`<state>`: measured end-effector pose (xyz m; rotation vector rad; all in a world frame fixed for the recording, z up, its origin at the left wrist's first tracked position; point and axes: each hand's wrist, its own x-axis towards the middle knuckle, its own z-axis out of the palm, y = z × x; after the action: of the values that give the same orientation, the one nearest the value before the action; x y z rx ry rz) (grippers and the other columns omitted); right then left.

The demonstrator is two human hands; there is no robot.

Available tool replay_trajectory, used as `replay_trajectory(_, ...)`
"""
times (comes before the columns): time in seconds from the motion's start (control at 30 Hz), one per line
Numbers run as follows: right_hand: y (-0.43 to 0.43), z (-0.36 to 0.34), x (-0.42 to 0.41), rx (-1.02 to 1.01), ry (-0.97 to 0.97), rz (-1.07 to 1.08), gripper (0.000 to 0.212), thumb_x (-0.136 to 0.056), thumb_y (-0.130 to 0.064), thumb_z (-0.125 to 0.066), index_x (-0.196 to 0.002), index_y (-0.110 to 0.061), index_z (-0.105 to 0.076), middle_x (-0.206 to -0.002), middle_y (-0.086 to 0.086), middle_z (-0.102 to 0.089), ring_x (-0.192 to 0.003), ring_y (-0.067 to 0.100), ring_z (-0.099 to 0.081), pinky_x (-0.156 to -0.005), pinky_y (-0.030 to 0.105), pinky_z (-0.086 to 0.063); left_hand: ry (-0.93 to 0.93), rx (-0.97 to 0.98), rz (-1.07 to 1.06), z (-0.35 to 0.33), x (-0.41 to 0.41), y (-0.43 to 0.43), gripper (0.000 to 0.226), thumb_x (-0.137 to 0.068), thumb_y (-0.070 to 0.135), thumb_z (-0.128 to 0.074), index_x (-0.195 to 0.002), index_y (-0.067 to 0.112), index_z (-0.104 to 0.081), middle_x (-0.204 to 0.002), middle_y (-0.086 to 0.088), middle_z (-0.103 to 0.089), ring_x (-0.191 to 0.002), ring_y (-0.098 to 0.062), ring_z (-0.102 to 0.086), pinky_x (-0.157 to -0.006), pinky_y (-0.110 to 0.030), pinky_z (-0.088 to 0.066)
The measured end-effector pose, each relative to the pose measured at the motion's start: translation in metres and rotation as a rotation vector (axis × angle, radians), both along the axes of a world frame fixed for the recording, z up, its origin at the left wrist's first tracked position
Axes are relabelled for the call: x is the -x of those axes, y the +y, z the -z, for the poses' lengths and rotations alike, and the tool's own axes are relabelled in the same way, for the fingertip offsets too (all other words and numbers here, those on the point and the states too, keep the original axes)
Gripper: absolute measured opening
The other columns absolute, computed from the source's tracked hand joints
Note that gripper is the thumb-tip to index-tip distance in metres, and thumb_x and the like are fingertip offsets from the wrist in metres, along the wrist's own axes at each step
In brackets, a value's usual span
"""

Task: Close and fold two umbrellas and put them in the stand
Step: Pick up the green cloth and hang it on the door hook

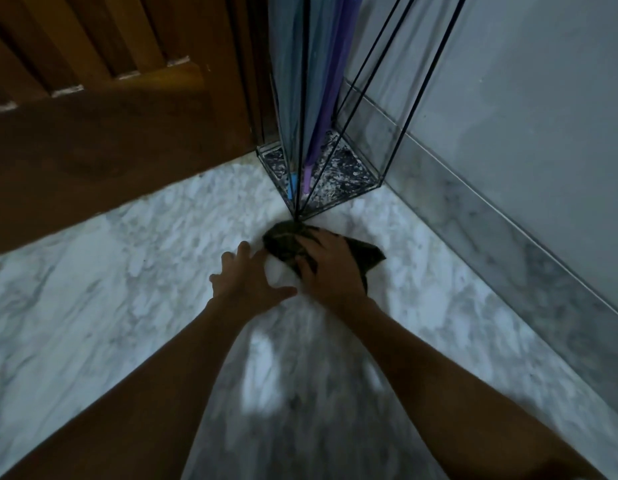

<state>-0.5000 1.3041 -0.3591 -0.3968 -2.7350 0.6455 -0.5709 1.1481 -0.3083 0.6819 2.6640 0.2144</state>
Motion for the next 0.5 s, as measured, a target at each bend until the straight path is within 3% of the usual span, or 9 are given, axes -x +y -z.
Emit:
replay_trajectory(0.13, 0.019, -0.006, -0.007, -0.091, -0.035, -0.084, 0.045, -0.092, -0.040, -0.050, -0.131, -0.020, -0.061, -0.133, 0.007, -0.062, -0.118, 0.027, -0.059, -0.101, 0.044, -0.046, -0.009, 0.002, 0.012, 0.001, 0.000, 0.000, 0.098, -0.064, 0.079, -0.062, -0.146, 0.034, -0.033, -0.147, 0.001, -0.028, -0.130, -0.031, -0.031, -0.095, -0.052, -0.043)
replay_trajectory(0.23, 0.059, -0.016, -0.017, -0.145, -0.140, 0.075, 0.045, -0.094, -0.045, -0.046, -0.136, -0.030, -0.052, -0.138, -0.001, -0.057, -0.123, 0.021, -0.054, -0.107, 0.051, -0.036, -0.022, 0.036, 0.023, 0.000, -0.001, -0.001, 0.099, -0.066, 0.080, -0.059, -0.148, 0.032, -0.029, -0.154, -0.001, -0.021, -0.137, -0.032, -0.024, -0.100, -0.054, -0.039)
replay_trajectory(0.4, 0.063, -0.018, -0.024, -0.024, -0.112, 0.236, 0.043, -0.092, -0.038, -0.052, -0.132, -0.024, -0.057, -0.129, 0.006, -0.061, -0.111, 0.029, -0.057, -0.101, 0.048, -0.043, -0.029, 0.048, 0.040, -0.002, -0.001, -0.001, 0.101, -0.067, 0.080, -0.058, -0.149, 0.030, -0.027, -0.156, -0.002, -0.018, -0.140, -0.033, -0.022, -0.103, -0.057, -0.037)
replay_trajectory(0.5, 0.016, -0.011, -0.014, -0.013, -0.035, 0.129, 0.041, -0.089, -0.033, -0.054, -0.127, -0.019, -0.063, -0.130, 0.008, -0.063, -0.116, 0.029, -0.057, -0.102, 0.046, -0.042, -0.033, 0.028, 0.035, -0.001, -0.001, -0.001, 0.099, -0.066, 0.080, -0.059, -0.147, 0.030, -0.030, -0.155, -0.002, -0.020, -0.139, -0.034, -0.023, -0.103, -0.058, -0.037)
